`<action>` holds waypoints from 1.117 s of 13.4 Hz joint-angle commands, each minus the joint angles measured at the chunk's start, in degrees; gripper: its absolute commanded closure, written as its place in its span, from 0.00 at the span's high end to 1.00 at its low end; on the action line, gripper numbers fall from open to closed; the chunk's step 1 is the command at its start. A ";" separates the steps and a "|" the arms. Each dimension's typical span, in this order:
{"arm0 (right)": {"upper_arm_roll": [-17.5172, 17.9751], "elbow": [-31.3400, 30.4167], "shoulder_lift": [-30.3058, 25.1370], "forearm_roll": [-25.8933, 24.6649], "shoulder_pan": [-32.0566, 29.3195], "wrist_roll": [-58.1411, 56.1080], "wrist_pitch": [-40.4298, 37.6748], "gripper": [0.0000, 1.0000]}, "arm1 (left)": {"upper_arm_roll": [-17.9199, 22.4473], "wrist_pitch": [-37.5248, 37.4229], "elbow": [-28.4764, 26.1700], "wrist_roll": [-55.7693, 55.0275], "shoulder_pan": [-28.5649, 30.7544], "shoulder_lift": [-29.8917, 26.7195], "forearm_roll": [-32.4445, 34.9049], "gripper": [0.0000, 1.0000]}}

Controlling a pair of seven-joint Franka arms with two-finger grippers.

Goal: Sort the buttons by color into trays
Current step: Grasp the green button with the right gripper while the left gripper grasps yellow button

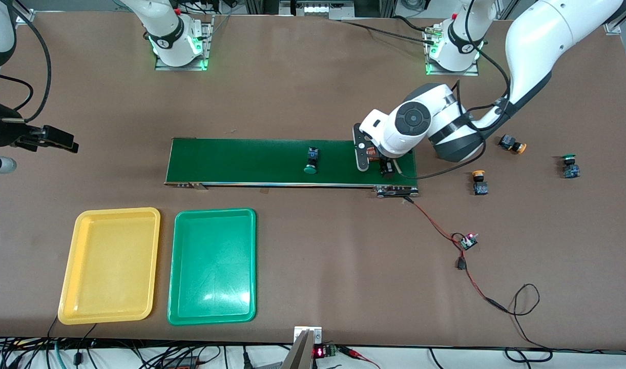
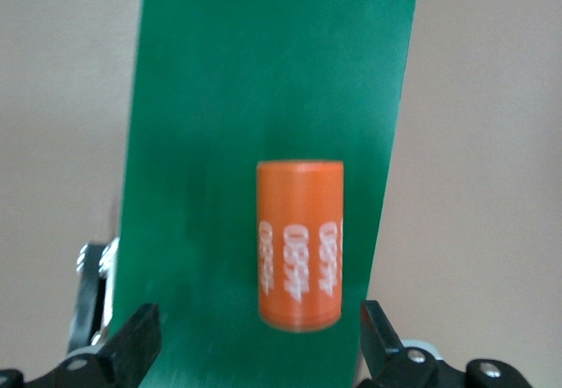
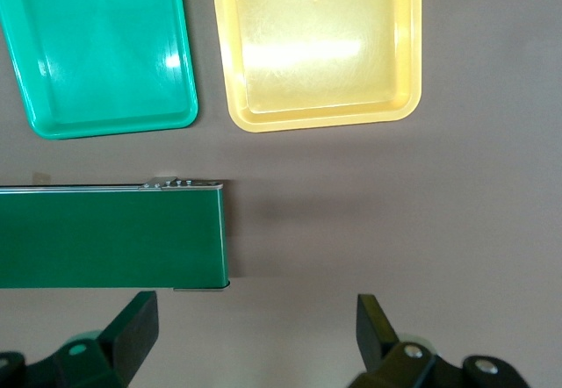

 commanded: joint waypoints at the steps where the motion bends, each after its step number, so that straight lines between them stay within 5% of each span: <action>1: 0.62 0.47 1.41 1.00 0.88 0.54 0.06 1.00 | -6.92 -7.04 1.44 -5.78 9.49 -0.98 -0.05 1.00; 4: 0.62 0.47 4.21 5.73 2.90 0.45 0.15 1.00 | -5.19 -8.12 1.79 -17.46 12.76 -0.90 0.56 1.00; 8: 0.53 0.56 8.16 5.92 8.78 1.50 2.17 1.00 | 5.26 -6.20 3.64 -20.32 16.45 -0.90 1.10 1.00; 15: 0.53 0.39 14.40 5.92 25.11 21.35 9.11 1.00 | 10.12 -5.48 5.30 -33.94 22.18 -0.98 1.27 1.00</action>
